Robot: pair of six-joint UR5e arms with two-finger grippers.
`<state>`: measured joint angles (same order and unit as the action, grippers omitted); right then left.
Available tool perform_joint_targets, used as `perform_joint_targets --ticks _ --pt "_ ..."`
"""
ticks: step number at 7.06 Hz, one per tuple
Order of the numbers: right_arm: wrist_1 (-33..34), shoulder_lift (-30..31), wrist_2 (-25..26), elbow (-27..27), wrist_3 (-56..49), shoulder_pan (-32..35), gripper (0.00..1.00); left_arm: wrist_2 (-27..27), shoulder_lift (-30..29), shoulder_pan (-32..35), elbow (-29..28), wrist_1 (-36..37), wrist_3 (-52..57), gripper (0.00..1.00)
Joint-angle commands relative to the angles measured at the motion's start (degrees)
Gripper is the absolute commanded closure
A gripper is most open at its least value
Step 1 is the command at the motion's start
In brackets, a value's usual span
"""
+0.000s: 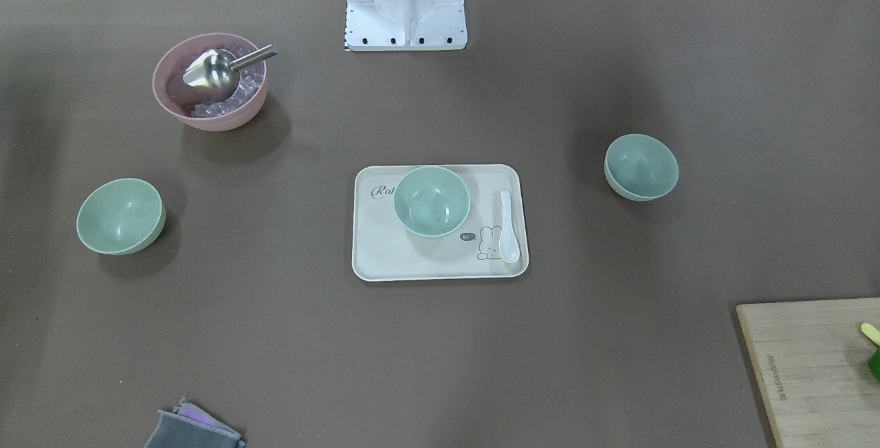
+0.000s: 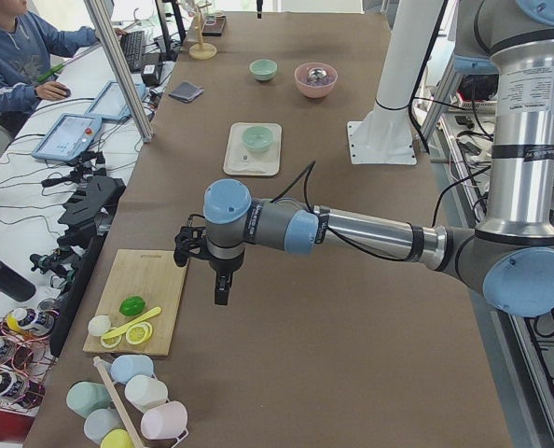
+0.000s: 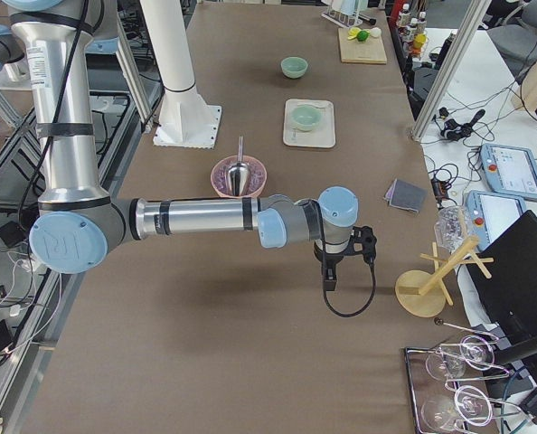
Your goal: Stack green bowls together
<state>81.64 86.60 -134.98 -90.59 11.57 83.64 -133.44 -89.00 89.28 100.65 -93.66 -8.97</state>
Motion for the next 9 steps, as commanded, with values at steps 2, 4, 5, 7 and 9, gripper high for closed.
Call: perform_joint_targets --ticks 2,4,5,7,9 --pt "-0.34 -0.81 -0.29 -0.55 3.86 -1.80 0.00 -2.52 -0.12 -1.20 2.26 -0.91 -6.45 0.02" --pt "-4.02 -2.05 0.15 -0.03 7.85 -5.13 0.00 0.87 -1.95 -11.44 5.78 -1.62 -19.17 0.02" --pt "-4.12 -3.36 0.33 0.41 7.94 -6.37 0.00 3.08 -2.58 -15.24 6.48 -1.97 -22.90 0.02" --pt "-4.47 -4.33 0.33 0.33 9.59 -9.26 0.00 3.19 -3.90 -19.73 6.93 -2.06 -26.97 0.03" --pt "-4.47 -5.12 0.42 0.50 10.05 -12.26 0.00 3.62 -6.60 -23.69 5.09 -2.06 -31.33 0.03"
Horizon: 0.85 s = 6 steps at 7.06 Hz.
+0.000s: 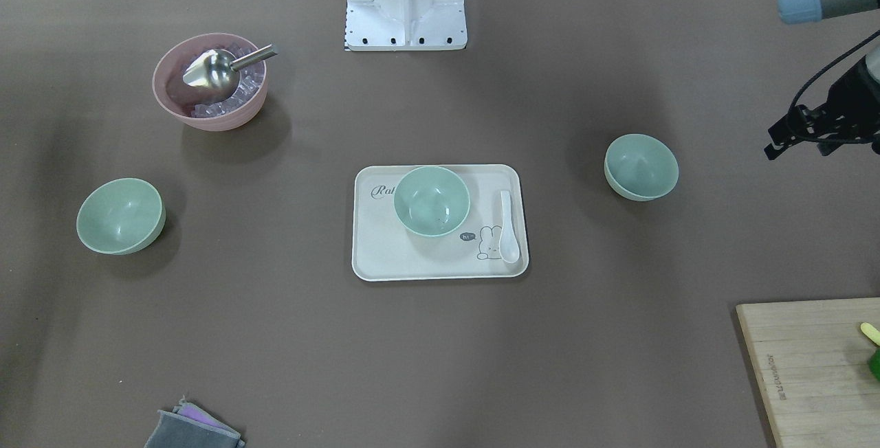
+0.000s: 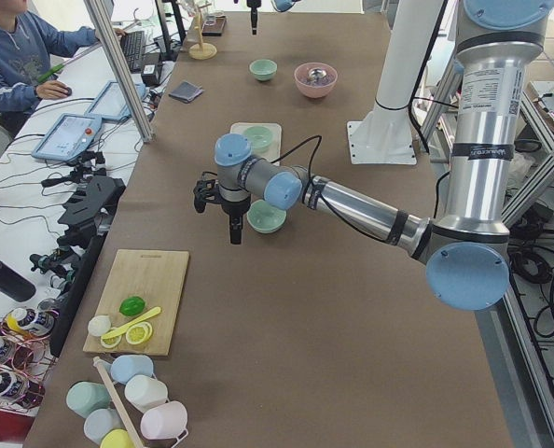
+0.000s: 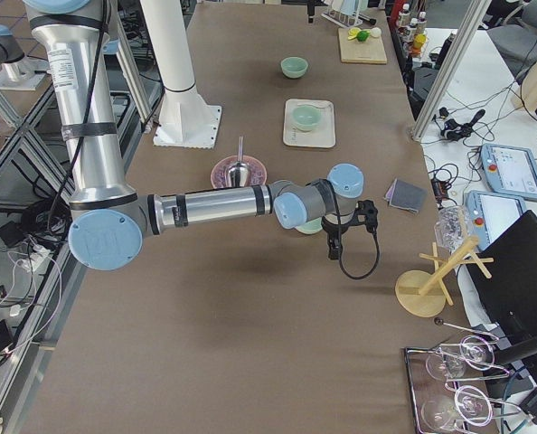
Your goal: Stack green bowls together
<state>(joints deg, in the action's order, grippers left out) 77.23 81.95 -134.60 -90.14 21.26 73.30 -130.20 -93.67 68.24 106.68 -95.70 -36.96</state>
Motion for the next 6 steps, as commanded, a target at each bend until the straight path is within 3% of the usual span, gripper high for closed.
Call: perform_joint_targets --ticks 1,4,6 --pt "-0.06 -1.00 0.83 0.14 0.44 -3.32 0.00 4.39 -2.56 -6.07 -0.95 -0.62 -6.08 0.03" --pt "-0.06 -1.70 2.59 0.32 0.45 -6.32 0.02 6.88 -2.14 -15.13 -3.84 -11.06 -13.92 0.08" --pt "-0.06 -2.15 3.47 0.58 0.36 -7.20 0.02 7.16 -2.04 -17.08 -5.25 -11.35 -13.84 0.16"
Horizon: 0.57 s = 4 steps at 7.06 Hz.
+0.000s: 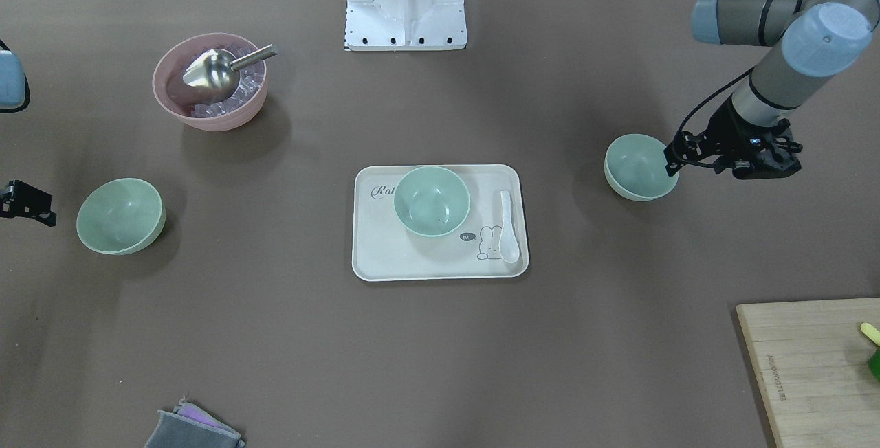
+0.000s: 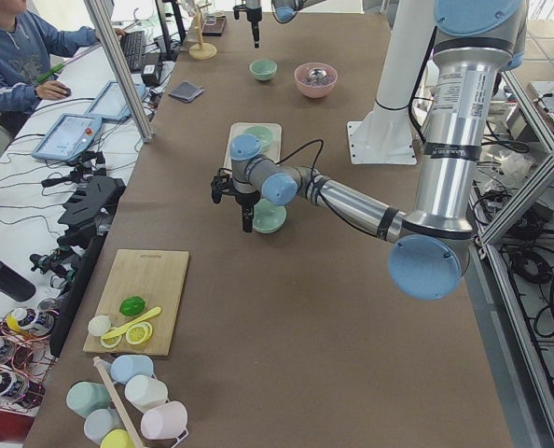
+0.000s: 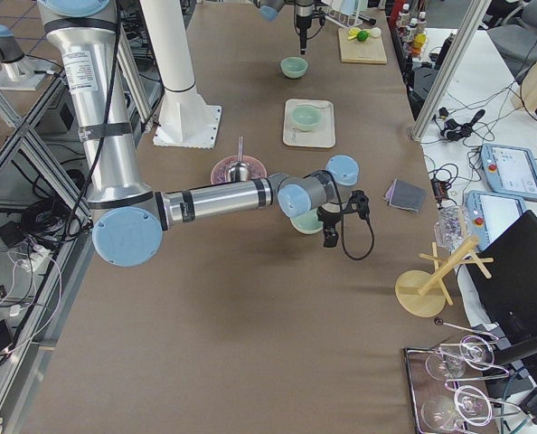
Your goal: Stack green bowls together
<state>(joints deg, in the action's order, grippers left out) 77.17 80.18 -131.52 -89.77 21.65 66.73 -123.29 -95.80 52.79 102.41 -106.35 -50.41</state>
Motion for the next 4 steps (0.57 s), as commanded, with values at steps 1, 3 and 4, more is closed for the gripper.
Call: perform_joint_targets --ticks 1,3,4 --pt "0.00 -0.55 0.48 0.56 0.06 -1.16 0.03 0.15 0.08 -1.72 -1.07 -0.70 -0.39 0.23" --pt "0.09 -0.99 0.48 0.65 0.06 -1.43 0.03 0.15 0.08 -1.81 -2.47 -0.70 -0.30 0.33" --pt "0.09 -0.99 0.48 0.74 0.06 -1.43 0.03 0.07 0.08 -1.81 -2.65 -0.70 -0.47 0.33"
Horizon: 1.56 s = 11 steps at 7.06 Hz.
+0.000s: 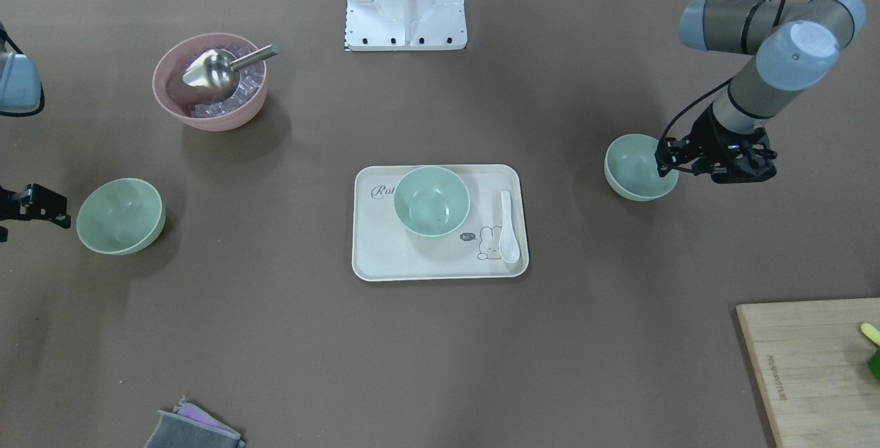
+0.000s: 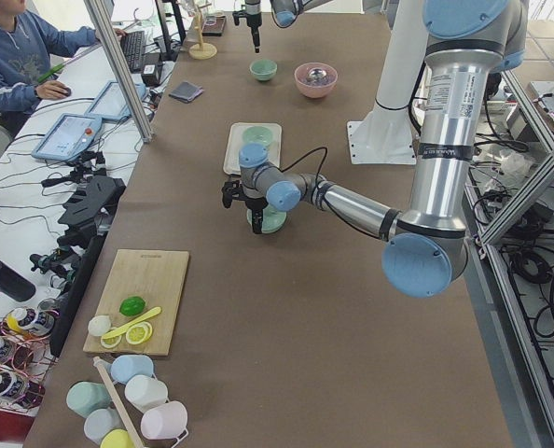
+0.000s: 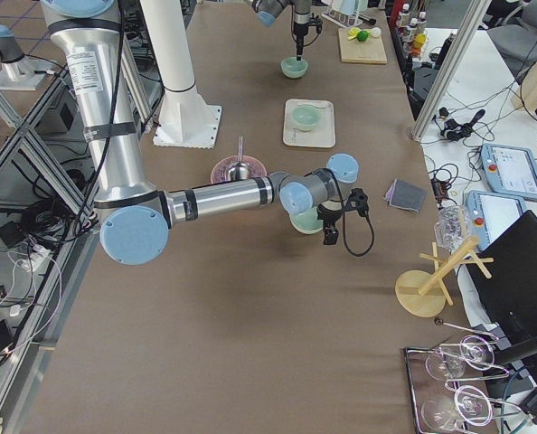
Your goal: Stack green bowls together
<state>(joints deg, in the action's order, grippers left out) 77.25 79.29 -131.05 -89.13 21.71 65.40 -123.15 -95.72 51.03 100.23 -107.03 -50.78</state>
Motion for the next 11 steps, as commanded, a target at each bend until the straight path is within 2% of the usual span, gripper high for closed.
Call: perform_joint_targets --ticks 1,2,4,5,6,7,8,10,11 --pt "0.01 -0.10 0.01 0.10 0.00 -0.19 0.03 -0.07 0.00 -0.14 -0.99 -0.03 -0.02 0.33" --pt "0.01 -0.10 0.01 0.10 0.00 -0.19 0.02 -0.51 0.00 -0.32 -1.00 -0.11 -0.11 0.38" --pt "0.01 -0.10 0.01 0.01 0.09 -0.27 0.02 -0.69 0.00 -1.11 -0.91 -0.20 -0.11 0.57" --pt "0.01 -0.10 0.01 0.09 0.09 -0.27 0.02 -0.69 0.00 -1.37 -1.00 -0.11 -0.02 0.75" --pt "0.01 -0.19 0.01 0.10 0.09 -0.45 0.02 -0.86 0.00 -1.46 -0.91 -0.11 -0.11 1.00" --pt "0.01 -0.54 0.10 0.18 0.09 -0.62 0.02 -1.39 -0.43 -1.46 -0.82 0.32 -0.11 1.00" --pt "-0.08 -0.54 0.44 0.97 0.09 -0.71 0.02 -7.48 -1.83 -1.38 -0.65 0.85 -0.46 1.00" --pt "0.10 -0.45 0.36 0.97 0.09 -0.89 0.03 -9.21 -7.70 -1.11 -0.91 1.46 -3.25 1.00" --pt "0.10 -0.45 0.27 1.15 0.09 -1.50 0.03 -9.13 -12.69 -1.20 -1.43 2.51 -7.02 1.00"
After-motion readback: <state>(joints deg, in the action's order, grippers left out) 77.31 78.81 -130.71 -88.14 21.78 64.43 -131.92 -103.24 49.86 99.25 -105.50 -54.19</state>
